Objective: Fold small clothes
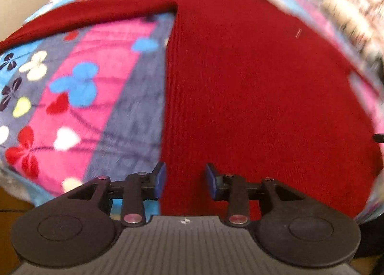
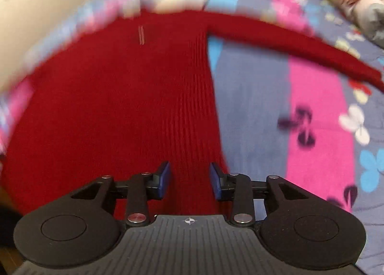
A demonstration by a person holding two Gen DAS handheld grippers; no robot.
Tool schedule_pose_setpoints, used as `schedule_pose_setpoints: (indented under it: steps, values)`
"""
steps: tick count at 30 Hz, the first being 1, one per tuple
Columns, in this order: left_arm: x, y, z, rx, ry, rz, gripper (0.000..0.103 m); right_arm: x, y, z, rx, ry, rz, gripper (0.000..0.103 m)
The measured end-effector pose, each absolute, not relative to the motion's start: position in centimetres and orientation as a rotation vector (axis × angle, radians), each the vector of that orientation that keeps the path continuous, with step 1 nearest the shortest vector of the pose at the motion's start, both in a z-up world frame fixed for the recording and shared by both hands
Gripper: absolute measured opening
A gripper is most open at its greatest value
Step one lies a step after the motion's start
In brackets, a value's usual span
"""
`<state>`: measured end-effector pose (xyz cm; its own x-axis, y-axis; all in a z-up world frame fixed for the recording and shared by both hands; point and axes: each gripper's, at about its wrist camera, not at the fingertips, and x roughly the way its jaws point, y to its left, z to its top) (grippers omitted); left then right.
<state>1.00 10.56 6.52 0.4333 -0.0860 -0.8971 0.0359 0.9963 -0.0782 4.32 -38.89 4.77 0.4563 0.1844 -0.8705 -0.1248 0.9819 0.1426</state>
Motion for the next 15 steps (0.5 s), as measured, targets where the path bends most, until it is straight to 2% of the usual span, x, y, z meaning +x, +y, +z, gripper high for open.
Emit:
schedule_pose_setpoints:
  steps: [2, 4, 6, 8, 15]
  values:
    - [0.9, 10.4, 6.8, -0.038, 1.098, -0.087, 0.049, 4.1, -38.1, 4.1, -0.019, 1.102, 0.17, 0.039]
    - [0.7, 10.9, 7.4, -0.073, 1.063, -0.092, 0.051, 4.0, -38.2, 5.4, 0.008, 1.056, 0.183, 0.039]
    - [0.3, 11.3, 8.5, -0.077, 0.991, -0.072, 0.059, 3.6, -38.5, 6.6, 0.061, 0.995, 0.192, 0.039]
    - [-0.3, 11.3, 9.9, -0.049, 0.898, -0.036, 0.074, 3.2, -38.6, 7.4, 0.061, 0.933, 0.18, 0.039]
    - [1.7, 11.7, 15.8, 0.022, 0.581, -0.001, 0.076, 3.8, -39.3, 9.6, 0.144, 0.786, 0.115, 0.039]
